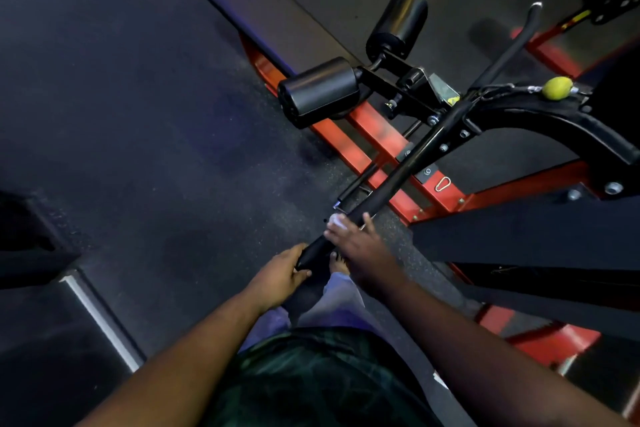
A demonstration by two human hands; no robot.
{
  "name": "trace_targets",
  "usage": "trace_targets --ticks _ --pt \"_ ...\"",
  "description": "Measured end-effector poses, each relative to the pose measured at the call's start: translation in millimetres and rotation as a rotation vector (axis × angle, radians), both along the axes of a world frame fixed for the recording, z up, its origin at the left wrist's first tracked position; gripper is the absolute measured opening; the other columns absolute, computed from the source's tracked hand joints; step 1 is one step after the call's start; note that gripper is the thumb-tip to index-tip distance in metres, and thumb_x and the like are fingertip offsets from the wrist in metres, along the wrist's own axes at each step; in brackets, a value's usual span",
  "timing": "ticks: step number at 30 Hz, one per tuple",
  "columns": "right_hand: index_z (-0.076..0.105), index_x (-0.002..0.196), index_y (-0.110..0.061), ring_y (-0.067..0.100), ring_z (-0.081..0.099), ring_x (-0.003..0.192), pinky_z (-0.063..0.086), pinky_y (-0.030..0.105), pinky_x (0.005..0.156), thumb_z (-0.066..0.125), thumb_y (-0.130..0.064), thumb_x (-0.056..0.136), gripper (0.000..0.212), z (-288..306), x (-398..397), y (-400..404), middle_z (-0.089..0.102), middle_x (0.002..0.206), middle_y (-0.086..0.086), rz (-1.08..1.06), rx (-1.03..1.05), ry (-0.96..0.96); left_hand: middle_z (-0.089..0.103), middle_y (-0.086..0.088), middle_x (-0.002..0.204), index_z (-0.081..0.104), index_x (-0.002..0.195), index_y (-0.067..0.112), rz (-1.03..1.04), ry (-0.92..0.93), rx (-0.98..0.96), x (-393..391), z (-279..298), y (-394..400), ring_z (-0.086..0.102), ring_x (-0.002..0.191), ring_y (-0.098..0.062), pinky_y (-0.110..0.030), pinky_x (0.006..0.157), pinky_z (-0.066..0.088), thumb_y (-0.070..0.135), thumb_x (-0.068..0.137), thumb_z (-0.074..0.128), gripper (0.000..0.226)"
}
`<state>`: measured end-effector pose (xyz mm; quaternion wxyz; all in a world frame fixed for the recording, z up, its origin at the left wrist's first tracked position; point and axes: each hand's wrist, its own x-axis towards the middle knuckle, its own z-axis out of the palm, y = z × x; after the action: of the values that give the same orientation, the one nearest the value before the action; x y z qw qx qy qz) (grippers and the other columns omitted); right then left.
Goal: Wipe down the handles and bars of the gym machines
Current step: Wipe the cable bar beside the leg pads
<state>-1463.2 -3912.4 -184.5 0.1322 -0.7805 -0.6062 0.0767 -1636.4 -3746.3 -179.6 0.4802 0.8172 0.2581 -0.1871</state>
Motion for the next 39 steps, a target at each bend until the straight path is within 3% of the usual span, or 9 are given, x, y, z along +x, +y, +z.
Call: trace_targets --ticks 5,11,13,19,24,29,32,35,39 --pt "0.053 0.145 -0.020 0.021 0.040 0.147 0.018 0.066 0.117 0.052 -0.011 0.094 0.053 17 13 4 0.050 0.153 0.001 -0.095 -0.012 -0.249 0.062 -0.005 0.127 0.047 0.144 0.020 -0.023 -0.030 -0.014 0 2 6 0.061 0.105 -0.020 -0.032 0.087 0.048 0.021 0.099 0.065 0.048" --pt "0.056 0.141 -0.016 0.028 0.030 0.151 0.016 0.056 0.124 0.056 0.003 0.090 0.055 29 26 22 0.048 0.154 0.005 -0.539 0.011 0.053 0.057 -0.011 0.140 0.039 0.153 0.020 -0.033 -0.038 -0.022 -7 7 8 0.057 0.125 -0.027 -0.036 0.101 0.047 0.026 0.101 0.061 0.057" --pt "0.059 0.137 -0.016 0.028 0.032 0.150 0.009 0.047 0.125 0.056 0.005 0.084 0.058 21 -8 26 0.052 0.151 0.007 -0.456 -0.007 0.067 0.057 -0.012 0.139 0.040 0.151 0.020 -0.048 -0.031 -0.019 -10 9 6 0.057 0.124 -0.028 -0.037 0.099 0.047 0.026 0.101 0.061 0.055" --pt "0.056 0.141 -0.021 0.023 0.037 0.148 0.015 0.065 0.119 0.045 -0.022 0.097 0.046 21 -44 7 0.051 0.152 0.000 -0.075 -0.025 -0.179 0.061 -0.013 0.135 0.046 0.146 0.016 -0.038 -0.038 0.022 -8 19 -1 0.060 0.119 -0.030 -0.034 0.092 0.047 0.020 0.099 0.061 0.050" --pt "0.052 0.145 -0.024 0.025 0.028 0.152 0.010 0.063 0.121 0.052 -0.020 0.101 0.044 32 34 11 0.045 0.157 -0.002 -0.556 -0.012 -0.048 0.061 -0.014 0.131 0.042 0.150 0.017 0.021 0.002 0.040 -11 25 -1 0.059 0.116 -0.028 -0.034 0.092 0.047 0.018 0.098 0.062 0.055" --pt "0.061 0.135 -0.013 0.030 0.038 0.147 0.016 0.061 0.122 0.055 -0.004 0.092 0.045 22 -1 17 0.056 0.147 0.008 -0.379 0.067 0.069 0.062 -0.013 0.129 0.037 0.149 0.015 0.050 0.023 0.039 -9 34 -9 0.062 0.109 -0.026 -0.033 0.087 0.048 0.016 0.098 0.063 0.057" --pt "0.060 0.136 -0.019 0.022 0.040 0.146 0.008 0.063 0.121 0.044 -0.018 0.089 0.049 8 -58 16 0.056 0.147 0.001 -0.099 0.042 -0.014 0.063 -0.012 0.129 0.029 0.150 0.013 0.056 0.018 0.023 -9 38 -7 0.065 0.108 -0.026 -0.043 0.091 0.054 0.017 0.097 0.065 0.064" --pt "0.066 0.128 -0.021 0.016 0.043 0.144 0.019 0.071 0.115 0.047 -0.021 0.095 0.039 0 -80 13 0.059 0.144 -0.004 0.072 0.112 -0.051 0.061 -0.006 0.129 0.031 0.149 0.009 0.032 0.000 0.030 -9 42 -4 0.063 0.109 -0.020 -0.032 0.089 0.051 0.014 0.097 0.065 0.063" --pt "0.065 0.130 -0.025 0.018 0.049 0.139 0.013 0.075 0.113 0.048 -0.028 0.097 0.037 13 -34 14 0.063 0.137 -0.004 -0.017 0.057 -0.215 0.060 -0.002 0.128 0.033 0.150 0.014 0.023 0.031 0.017 -7 44 -3 0.062 0.107 -0.017 -0.031 0.089 0.050 0.015 0.097 0.065 0.061"
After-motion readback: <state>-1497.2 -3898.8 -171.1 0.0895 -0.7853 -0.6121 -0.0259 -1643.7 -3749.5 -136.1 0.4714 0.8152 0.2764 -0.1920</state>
